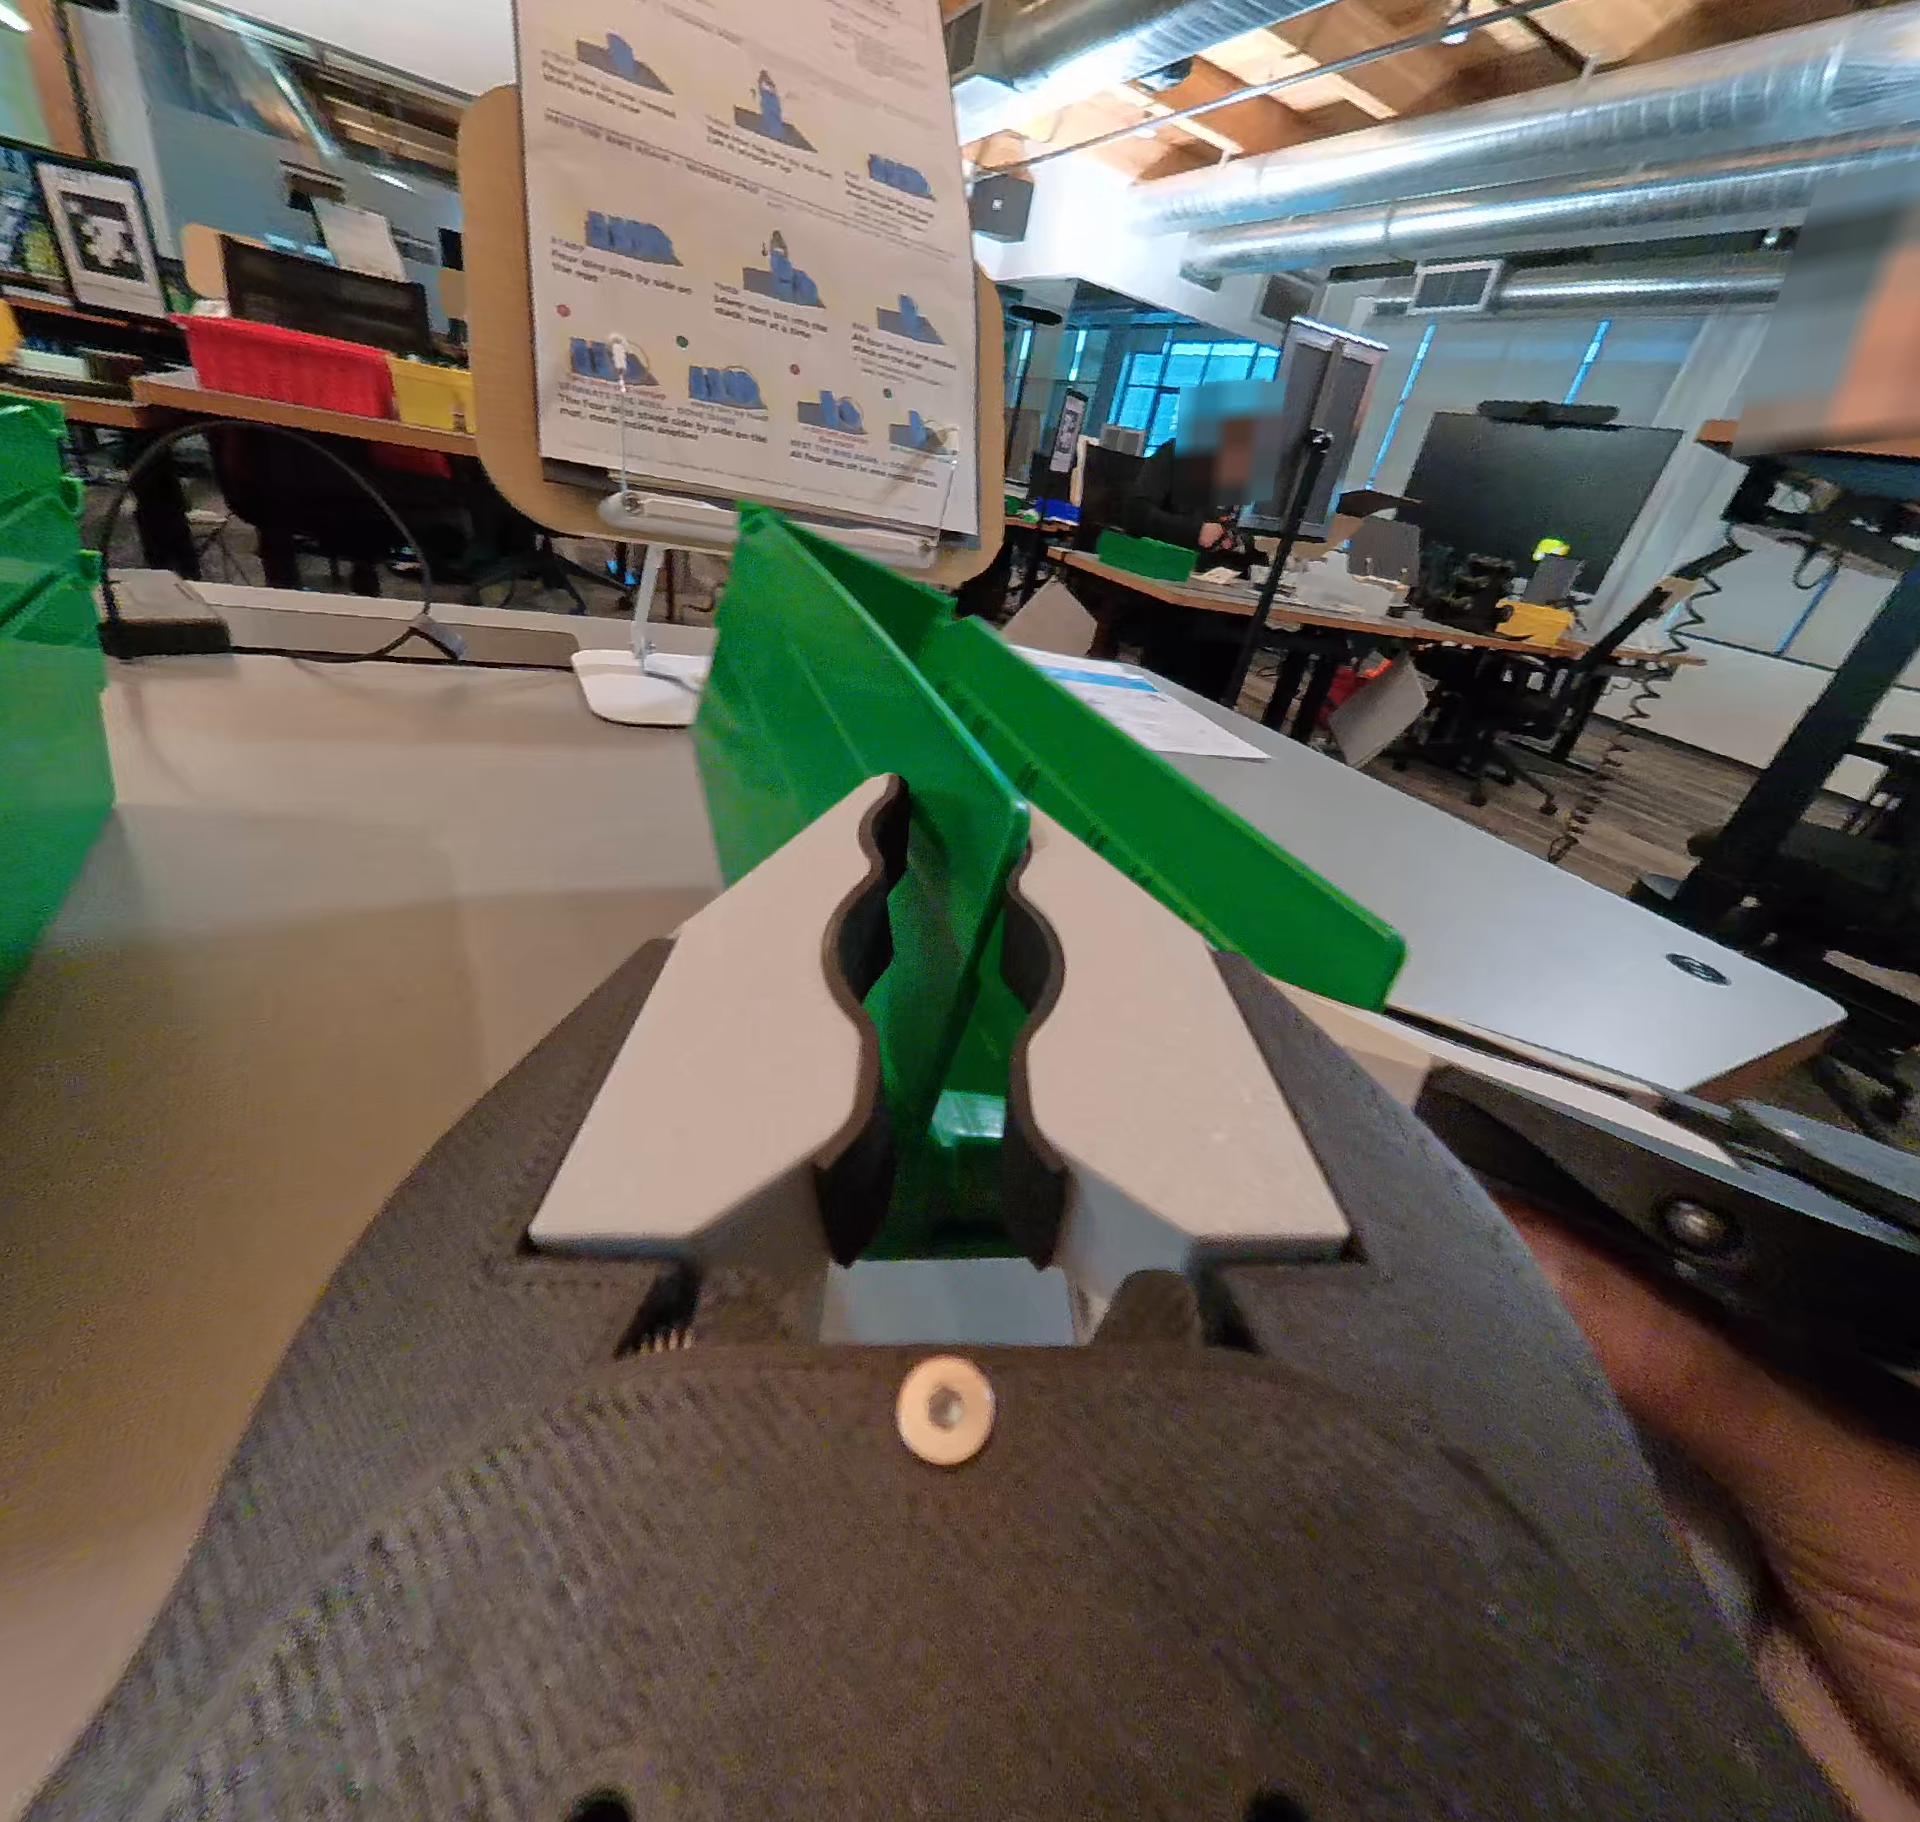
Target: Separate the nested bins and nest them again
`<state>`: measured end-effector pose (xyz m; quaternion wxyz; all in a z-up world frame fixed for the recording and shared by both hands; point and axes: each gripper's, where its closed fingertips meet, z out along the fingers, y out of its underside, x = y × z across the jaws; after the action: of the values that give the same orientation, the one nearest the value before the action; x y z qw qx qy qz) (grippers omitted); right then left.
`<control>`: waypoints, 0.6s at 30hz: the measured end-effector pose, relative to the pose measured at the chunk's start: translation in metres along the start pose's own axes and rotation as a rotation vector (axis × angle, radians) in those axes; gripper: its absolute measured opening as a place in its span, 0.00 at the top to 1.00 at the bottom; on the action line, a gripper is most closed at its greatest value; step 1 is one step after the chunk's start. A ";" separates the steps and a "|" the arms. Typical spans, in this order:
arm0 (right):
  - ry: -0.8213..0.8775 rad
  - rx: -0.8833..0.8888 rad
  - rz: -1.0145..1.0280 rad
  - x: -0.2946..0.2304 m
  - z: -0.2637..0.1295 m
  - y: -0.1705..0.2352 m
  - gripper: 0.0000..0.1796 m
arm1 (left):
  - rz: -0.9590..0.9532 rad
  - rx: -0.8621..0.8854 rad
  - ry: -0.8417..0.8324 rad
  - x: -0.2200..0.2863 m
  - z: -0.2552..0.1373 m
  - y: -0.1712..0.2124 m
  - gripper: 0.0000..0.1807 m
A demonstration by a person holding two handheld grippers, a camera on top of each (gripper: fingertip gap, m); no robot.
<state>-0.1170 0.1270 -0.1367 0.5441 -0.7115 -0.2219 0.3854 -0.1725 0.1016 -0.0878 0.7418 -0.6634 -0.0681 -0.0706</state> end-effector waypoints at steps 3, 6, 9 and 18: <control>0.030 -0.029 0.048 0.015 0.001 0.001 0.98 | 0.026 0.000 0.063 0.016 -0.003 0.000 0.87; 0.033 -0.019 0.057 0.040 0.003 -0.011 1.00 | 0.032 -0.027 0.167 0.042 -0.006 0.006 0.81; 0.068 0.028 0.093 0.071 -0.002 -0.032 0.99 | -0.077 -0.018 0.246 0.056 -0.012 0.004 0.86; 0.353 0.166 0.046 0.245 -0.068 -0.100 0.99 | -0.113 -0.144 0.239 0.041 -0.005 0.029 0.86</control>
<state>0.0949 0.2972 -0.1098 0.6224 -0.7256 -0.0745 0.2839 -0.1270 0.0990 -0.1092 0.6898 -0.6971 -0.0114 -0.1953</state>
